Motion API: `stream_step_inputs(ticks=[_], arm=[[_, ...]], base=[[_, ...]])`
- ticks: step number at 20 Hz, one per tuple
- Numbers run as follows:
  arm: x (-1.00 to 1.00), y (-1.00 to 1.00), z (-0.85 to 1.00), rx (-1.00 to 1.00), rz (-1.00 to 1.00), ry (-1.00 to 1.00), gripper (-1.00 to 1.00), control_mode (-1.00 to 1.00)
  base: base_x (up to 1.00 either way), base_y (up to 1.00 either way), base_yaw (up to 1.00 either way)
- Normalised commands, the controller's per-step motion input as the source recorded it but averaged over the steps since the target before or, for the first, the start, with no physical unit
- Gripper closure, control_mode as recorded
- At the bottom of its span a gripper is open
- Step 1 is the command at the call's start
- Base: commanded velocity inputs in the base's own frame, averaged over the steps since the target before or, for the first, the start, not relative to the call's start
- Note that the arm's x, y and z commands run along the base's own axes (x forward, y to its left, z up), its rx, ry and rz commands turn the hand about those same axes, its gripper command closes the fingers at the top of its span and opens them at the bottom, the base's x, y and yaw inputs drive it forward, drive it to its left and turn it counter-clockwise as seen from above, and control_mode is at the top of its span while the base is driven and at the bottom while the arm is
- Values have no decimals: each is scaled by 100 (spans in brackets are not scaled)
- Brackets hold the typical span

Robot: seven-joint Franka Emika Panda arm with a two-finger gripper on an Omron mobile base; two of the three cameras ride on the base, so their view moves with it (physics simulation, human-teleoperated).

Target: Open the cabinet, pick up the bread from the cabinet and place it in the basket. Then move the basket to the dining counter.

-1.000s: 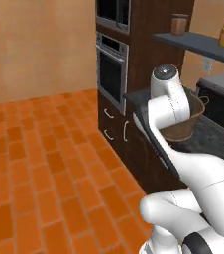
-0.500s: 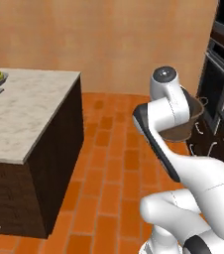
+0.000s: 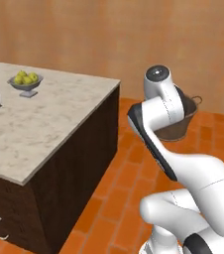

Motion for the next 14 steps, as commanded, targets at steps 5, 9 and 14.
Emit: stream_step_inputs(ticks=[5,9,14], arm=[[0,0,0,0,0,0,100,100],[0,0,0,0,0,0,100,100],[0,0,0,0,0,0,100,100]], base=[[100,-45,43],[100,-37,47],[98,-38,48]])
